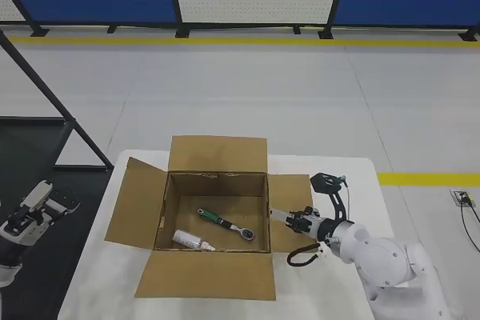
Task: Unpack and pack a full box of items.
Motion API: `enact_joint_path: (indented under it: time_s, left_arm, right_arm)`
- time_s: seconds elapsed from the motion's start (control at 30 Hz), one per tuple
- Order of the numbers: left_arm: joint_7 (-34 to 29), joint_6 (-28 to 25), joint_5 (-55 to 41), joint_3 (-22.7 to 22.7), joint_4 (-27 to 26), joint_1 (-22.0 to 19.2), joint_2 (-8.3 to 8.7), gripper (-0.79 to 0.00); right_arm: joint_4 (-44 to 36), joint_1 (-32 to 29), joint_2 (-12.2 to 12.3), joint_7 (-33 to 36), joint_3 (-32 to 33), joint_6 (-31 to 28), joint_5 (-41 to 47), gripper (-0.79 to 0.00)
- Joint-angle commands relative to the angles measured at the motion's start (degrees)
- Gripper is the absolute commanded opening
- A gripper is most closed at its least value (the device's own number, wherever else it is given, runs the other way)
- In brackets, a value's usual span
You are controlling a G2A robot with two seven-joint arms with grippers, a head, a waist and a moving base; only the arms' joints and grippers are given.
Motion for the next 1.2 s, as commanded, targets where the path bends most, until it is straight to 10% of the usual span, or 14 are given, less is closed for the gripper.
enact_joint_path:
  time_s: [0.0, 0.37, 0.87, 1.17]
  left_arm:
    - [0.0, 0.1, 0.0, 0.1, 0.1, -0.1, 0.08, 0.0]
    - [0.3, 0.4, -0.4, -0.2, 0.8, 0.0, 0.55, 0.0]
    - [1.2, -1.4, -4.3, -1.8, 3.1, 2.3, 0.75, 0.0]
    - [0.6, -0.9, -5.5, -2.3, 3.4, 2.9, 0.92, 0.0]
  right_arm:
    - [0.3, 0.0, 0.0, -0.4, -0.1, -0.3, 0.4, 0.0]
    - [-2.5, 4.3, 0.2, 1.1, -4.0, -0.9, -2.6, 0.0]
    - [11.7, 36.8, -5.2, 11.1, -31.7, -0.7, -14.6, 0.0]
    - [17.4, 43.1, -7.9, 10.9, -37.0, 0.8, -14.3, 0.0]
